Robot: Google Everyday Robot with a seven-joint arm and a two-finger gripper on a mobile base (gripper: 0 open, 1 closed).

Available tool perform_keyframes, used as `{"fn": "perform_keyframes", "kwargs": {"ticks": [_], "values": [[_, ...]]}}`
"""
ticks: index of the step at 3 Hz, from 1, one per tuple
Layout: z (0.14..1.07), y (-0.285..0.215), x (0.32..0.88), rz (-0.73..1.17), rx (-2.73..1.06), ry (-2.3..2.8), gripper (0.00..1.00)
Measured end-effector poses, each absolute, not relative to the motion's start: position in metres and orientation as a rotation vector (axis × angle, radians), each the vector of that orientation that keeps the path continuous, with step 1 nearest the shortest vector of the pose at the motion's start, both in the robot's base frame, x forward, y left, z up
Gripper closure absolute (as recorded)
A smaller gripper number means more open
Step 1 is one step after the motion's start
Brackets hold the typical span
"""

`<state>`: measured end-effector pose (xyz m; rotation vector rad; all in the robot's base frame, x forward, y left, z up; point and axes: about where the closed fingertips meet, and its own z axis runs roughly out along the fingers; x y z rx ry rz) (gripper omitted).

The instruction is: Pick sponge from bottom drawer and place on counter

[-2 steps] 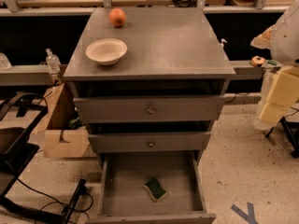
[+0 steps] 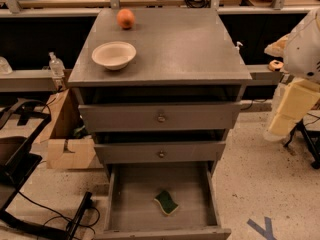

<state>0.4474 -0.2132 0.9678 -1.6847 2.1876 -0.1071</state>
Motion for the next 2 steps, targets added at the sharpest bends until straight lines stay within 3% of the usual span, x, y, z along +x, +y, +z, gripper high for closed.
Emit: {"fn": "perform_keyframes", "kwargs": {"ticks": [2], "values": [[0.827,-0.209,0.418,0.224,-1.568,2.08,0.0]]}}
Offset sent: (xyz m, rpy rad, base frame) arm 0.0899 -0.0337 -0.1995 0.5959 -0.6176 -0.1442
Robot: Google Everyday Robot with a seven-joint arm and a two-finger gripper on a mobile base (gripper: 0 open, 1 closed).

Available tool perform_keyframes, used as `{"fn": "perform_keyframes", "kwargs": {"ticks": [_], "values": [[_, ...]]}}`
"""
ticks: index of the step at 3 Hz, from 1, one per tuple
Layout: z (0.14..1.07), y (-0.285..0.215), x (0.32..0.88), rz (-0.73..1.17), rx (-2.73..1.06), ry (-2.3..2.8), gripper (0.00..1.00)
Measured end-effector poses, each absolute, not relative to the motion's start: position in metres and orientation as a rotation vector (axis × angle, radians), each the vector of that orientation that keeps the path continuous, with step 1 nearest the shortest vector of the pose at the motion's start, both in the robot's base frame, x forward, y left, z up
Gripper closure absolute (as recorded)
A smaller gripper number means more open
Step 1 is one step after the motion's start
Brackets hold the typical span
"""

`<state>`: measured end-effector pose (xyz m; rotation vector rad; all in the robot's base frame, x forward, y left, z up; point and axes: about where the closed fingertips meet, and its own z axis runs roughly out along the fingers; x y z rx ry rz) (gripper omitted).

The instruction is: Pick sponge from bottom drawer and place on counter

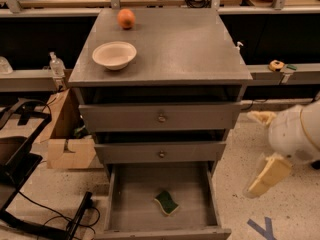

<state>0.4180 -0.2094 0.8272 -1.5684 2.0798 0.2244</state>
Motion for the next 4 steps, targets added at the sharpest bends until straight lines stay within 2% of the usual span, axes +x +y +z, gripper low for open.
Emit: {"fn": "perform_keyframes", "kwargs": {"ticks": [1,2,3,4], "values": [[0.737,-0.183,0.409,0.468,-1.403,1.962,0.0],[0.715,-0.171,0.447,0.495,-1.223,1.796,0.0],[0.7,-0.175,0.504,0.431,-1.063,1.726,0.0],[0.69,-0.188,0.521,0.371,-1.0,1.75,0.0]]}}
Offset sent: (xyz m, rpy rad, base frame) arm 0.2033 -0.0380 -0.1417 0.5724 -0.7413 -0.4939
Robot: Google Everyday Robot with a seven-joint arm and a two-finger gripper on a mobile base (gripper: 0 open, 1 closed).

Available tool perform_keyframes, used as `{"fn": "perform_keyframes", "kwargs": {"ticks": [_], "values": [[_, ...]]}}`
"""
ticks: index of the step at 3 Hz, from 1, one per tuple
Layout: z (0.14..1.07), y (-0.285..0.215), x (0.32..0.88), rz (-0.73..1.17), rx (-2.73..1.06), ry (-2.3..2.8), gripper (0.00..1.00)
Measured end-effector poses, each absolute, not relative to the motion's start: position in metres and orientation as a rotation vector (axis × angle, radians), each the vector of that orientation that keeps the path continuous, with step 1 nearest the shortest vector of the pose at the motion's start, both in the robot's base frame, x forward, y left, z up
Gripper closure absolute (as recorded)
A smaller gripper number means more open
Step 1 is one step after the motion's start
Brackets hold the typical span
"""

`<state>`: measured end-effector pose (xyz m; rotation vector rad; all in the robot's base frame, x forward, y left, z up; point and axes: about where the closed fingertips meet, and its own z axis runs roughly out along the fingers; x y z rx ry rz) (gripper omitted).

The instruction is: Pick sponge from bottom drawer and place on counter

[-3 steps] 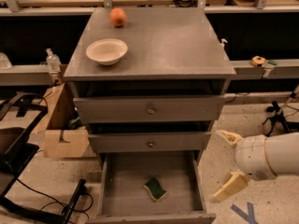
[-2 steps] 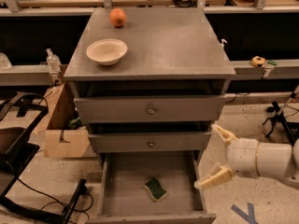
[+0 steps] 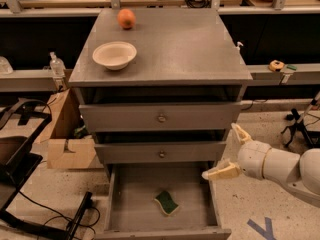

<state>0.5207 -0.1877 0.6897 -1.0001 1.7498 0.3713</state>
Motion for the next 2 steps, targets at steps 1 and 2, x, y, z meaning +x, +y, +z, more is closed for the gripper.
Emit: {"fn": "perform_keyframes", "kwargs": {"ticks": [1,2], "values": [[0.683,-0.183,0.521,0.375,-1.005,1.76,0.0],[0.626,-0.169,0.512,0.384,-1.037,1.851,0.0]]}}
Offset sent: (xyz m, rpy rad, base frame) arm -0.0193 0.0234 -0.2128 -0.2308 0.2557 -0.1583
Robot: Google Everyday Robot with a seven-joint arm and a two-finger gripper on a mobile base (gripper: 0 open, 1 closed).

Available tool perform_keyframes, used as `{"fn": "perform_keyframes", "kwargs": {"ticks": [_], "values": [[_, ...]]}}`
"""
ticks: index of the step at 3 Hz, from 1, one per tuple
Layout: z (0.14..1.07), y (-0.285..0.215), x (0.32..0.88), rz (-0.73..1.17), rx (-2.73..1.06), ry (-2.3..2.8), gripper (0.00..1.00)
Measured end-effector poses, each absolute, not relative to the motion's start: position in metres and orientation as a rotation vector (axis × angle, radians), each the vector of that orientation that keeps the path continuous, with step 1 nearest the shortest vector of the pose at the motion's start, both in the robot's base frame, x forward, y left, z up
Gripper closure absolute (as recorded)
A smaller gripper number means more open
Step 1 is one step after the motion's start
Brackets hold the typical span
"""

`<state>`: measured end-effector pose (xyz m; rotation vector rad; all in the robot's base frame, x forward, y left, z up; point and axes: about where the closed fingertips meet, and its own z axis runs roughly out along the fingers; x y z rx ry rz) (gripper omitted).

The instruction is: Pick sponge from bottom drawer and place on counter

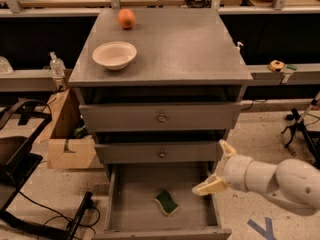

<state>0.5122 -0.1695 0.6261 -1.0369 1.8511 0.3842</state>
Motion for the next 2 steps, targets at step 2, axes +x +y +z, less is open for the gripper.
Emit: {"fn": "perform_keyframes", "kwargs": {"ticks": [2], "values": [[0.494,-0.185,0.521,0.362,-0.875,1.837,0.0]]}}
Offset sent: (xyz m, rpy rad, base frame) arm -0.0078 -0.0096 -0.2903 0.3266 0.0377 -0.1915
